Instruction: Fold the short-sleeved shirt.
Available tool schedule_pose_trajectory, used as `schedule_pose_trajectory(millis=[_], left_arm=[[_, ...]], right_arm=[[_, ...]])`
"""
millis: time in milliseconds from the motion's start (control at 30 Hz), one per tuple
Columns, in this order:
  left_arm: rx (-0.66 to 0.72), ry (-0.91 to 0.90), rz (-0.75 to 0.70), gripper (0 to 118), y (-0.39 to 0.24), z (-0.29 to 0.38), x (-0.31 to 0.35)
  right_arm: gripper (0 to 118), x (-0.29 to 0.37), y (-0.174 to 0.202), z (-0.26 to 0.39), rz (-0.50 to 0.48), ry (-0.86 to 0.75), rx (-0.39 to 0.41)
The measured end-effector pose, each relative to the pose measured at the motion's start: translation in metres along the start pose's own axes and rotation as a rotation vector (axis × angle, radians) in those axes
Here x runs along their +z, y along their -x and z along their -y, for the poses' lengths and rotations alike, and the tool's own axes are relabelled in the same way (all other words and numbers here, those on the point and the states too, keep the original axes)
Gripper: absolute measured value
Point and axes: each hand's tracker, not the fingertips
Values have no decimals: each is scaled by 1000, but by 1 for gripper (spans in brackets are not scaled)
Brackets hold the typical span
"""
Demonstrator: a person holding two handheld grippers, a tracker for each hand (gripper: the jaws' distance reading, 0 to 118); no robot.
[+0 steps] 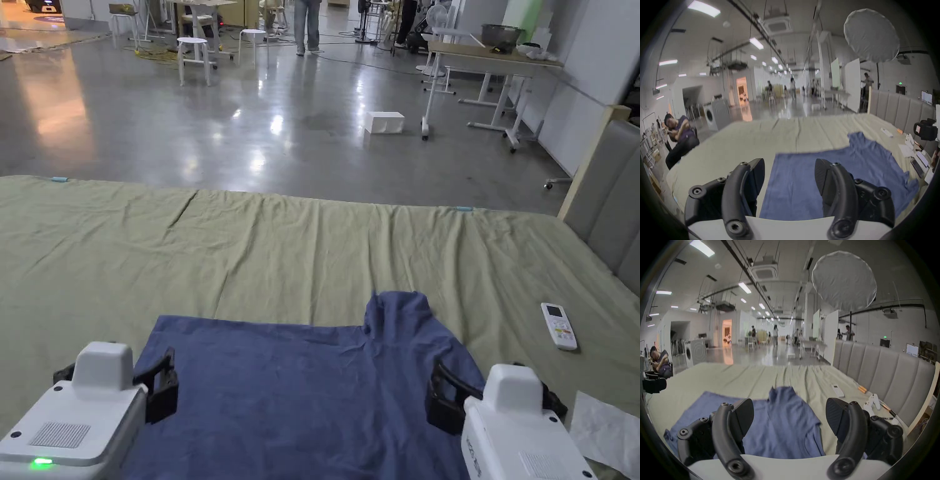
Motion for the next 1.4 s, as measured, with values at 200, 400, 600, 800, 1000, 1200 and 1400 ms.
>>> schedule_pose_trajectory(millis=[200,400,600,800,1000,1200,1400], left_arm=[[19,-133,-82,13,-13,-23,9],[40,-150,-51,2,-6,-26,9],[53,-138,-38,2,-2,-25,10],[38,-72,-20,2,3,-16,-2],[53,70,-18,2,14,3,-32],[76,220,29,2,27,14,-106],[77,417,76,2,39,24,-216]], right_arm=[[35,0,12,-19,-10,-128,21],[0,2,9,-28,-20,-192,0],[0,3,13,-36,-22,-206,25],[0,-7,17,-34,-43,-178,17],[0,-23,20,-19,-50,-116,20],[0,-51,20,1,-64,-17,8],[0,-80,22,25,-80,65,28]])
